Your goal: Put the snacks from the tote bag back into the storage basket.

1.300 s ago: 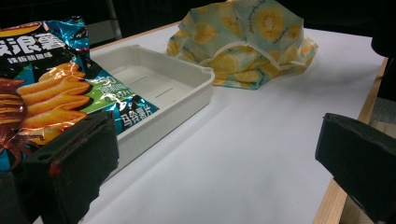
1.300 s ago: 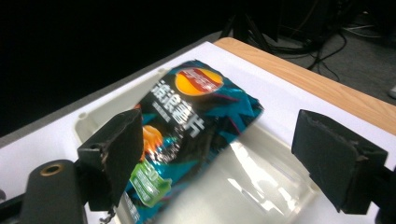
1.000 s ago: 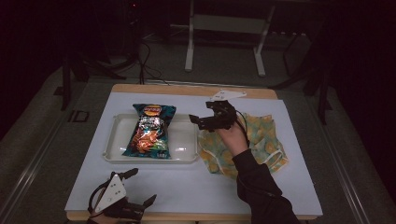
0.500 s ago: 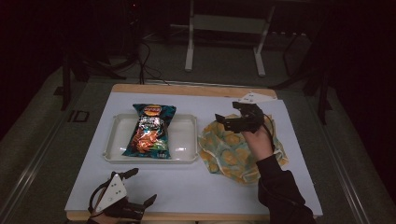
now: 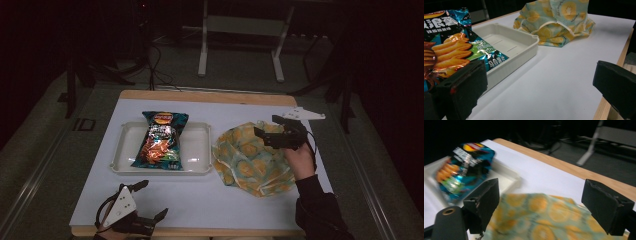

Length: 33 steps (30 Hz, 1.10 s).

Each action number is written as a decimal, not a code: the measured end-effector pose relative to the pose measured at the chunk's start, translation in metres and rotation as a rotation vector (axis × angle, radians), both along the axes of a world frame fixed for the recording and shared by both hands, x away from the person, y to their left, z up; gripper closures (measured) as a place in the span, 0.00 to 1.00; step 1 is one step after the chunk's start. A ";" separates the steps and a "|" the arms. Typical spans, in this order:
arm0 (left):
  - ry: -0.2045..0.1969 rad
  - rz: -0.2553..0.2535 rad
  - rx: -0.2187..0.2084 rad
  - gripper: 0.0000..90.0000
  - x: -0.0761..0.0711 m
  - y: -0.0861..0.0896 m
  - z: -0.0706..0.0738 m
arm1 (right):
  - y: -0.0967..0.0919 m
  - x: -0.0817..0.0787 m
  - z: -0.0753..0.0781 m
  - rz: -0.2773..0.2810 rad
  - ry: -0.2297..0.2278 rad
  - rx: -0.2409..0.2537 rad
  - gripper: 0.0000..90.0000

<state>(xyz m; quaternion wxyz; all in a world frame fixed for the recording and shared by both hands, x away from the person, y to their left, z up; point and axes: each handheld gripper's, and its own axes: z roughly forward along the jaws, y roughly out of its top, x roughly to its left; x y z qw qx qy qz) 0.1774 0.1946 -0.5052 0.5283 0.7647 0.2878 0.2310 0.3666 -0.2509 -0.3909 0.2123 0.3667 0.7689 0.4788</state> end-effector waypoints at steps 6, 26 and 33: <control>0.000 -0.001 0.005 0.00 0.000 0.000 0.000 | -0.020 -0.012 -0.011 -0.046 -0.020 -0.004 0.17; 0.001 -0.002 0.007 0.00 0.000 -0.002 0.000 | -0.075 -0.059 -0.052 -0.204 -0.076 -0.003 0.16; 0.001 -0.004 0.010 0.00 0.000 -0.001 0.000 | -0.089 -0.071 -0.070 -0.259 -0.068 -0.010 0.16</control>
